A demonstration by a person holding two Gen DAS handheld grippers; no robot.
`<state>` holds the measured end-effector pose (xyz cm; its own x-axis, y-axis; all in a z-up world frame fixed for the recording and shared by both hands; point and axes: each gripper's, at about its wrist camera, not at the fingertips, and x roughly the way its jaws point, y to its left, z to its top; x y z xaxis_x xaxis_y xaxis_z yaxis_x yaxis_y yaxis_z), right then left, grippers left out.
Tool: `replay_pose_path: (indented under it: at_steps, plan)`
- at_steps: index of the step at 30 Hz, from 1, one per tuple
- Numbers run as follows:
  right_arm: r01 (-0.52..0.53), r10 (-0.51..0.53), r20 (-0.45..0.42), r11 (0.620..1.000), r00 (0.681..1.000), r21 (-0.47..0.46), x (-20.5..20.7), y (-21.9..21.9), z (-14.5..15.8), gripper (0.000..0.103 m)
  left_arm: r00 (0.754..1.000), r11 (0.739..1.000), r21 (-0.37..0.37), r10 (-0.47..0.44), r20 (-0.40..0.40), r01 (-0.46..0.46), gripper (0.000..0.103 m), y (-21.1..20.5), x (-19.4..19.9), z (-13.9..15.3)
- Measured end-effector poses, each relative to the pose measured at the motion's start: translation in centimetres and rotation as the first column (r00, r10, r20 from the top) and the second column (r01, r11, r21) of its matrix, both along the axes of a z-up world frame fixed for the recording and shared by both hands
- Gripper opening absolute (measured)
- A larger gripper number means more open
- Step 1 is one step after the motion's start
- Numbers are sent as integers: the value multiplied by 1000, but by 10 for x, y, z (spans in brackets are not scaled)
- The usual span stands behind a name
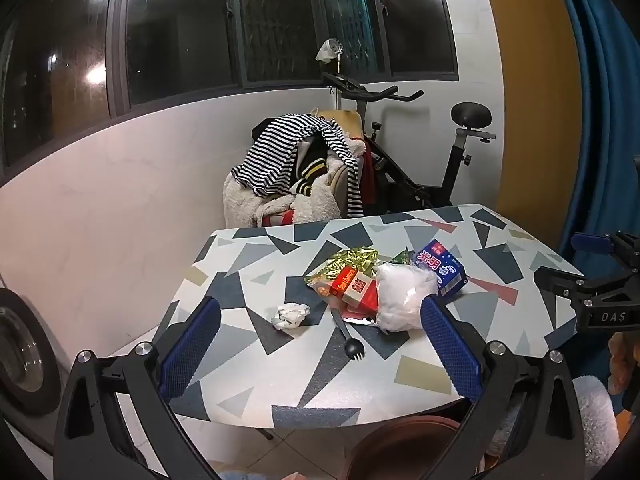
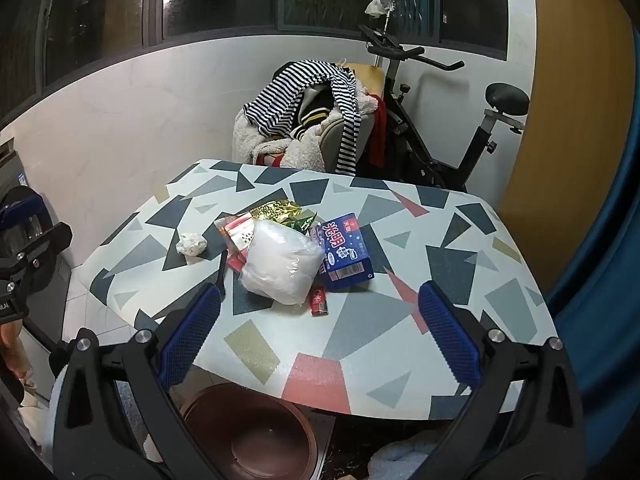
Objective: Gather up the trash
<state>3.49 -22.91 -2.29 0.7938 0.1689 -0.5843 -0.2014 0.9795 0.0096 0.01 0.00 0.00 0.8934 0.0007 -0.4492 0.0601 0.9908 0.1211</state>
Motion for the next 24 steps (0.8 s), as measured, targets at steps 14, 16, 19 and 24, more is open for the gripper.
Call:
replay_pose_path:
  at_steps: [14, 16, 19, 24]
  plan:
    - [0, 0, 12, 1000, 1000, 6, 0, -2, 1, 97, 1000, 1000, 7, -1, 2, 1, 98, 0, 2, -3]
    - [0, 0, 13, 1000, 1000, 6, -1, -2, 1, 97, 1000, 1000, 12, 1, 2, -1, 98, 0, 1, -2]
    - [-1, 1, 14, 1000, 1000, 7, -1, -2, 1, 97, 1000, 1000, 12, 1, 2, -1, 98, 0, 1, -2]
    - [0, 0, 13, 1000, 1000, 7, -2, -2, -1, 97, 1000, 1000, 12, 4, 2, -4, 98, 1, -1, -3]
